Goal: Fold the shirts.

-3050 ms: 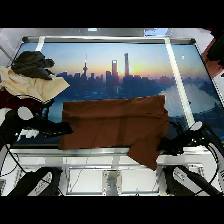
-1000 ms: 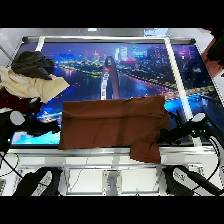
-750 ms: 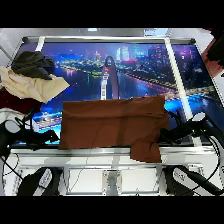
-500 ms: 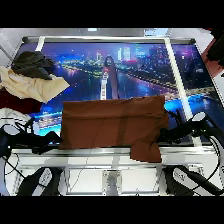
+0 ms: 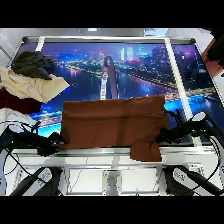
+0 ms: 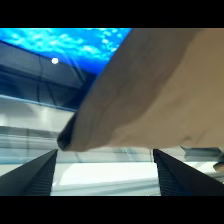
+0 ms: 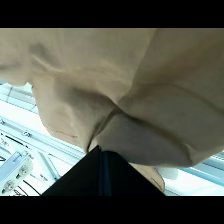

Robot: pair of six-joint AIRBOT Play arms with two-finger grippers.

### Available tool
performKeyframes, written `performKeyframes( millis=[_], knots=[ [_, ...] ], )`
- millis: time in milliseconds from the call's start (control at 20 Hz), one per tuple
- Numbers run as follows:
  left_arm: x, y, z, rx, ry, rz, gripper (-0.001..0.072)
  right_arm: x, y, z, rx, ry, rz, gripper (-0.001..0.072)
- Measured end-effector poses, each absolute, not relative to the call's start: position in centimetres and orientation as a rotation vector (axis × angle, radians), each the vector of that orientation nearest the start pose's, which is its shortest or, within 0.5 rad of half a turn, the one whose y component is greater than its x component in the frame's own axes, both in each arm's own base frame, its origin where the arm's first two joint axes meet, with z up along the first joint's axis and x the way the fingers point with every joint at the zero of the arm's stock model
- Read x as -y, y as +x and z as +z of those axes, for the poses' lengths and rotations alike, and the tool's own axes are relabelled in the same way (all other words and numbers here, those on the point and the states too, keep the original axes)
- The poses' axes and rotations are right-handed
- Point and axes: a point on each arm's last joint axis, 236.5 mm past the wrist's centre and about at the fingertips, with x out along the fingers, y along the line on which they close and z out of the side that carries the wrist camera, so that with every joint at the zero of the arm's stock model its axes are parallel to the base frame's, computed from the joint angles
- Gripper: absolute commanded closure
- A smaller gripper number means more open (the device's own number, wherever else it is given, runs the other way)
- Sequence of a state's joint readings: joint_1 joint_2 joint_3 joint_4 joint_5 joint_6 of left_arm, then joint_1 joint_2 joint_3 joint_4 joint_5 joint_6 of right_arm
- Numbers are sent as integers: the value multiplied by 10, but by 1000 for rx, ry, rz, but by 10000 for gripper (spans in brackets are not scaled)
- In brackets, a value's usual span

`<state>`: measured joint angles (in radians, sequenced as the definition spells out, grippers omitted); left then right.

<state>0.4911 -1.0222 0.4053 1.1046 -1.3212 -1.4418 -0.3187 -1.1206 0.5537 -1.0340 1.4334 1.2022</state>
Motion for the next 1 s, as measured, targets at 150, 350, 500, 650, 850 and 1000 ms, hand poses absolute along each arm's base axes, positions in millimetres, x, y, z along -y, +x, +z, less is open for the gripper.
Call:
performKeyframes(
  millis=[150,350,500,650,850,1000],
  knots=[
    [33,162,-104,-1681,-881,34,572,-67,180,-74,-1722,612,382,679],
    [33,172,-105,-1642,-885,19,696,-68,184,-75,-1704,620,377,680],
    [34,174,-105,-1627,-874,2,696,-68,187,-75,-1695,625,375,680],
    [33,176,-105,-1618,-859,-13,252,-69,187,-75,-1693,626,375,680],
    [37,173,-102,-1631,-851,-48,19,-69,188,-75,-1691,627,375,679],
    [34,171,-105,-1642,-858,-11,131,-69,188,-75,-1690,627,374,679]
  ],
)
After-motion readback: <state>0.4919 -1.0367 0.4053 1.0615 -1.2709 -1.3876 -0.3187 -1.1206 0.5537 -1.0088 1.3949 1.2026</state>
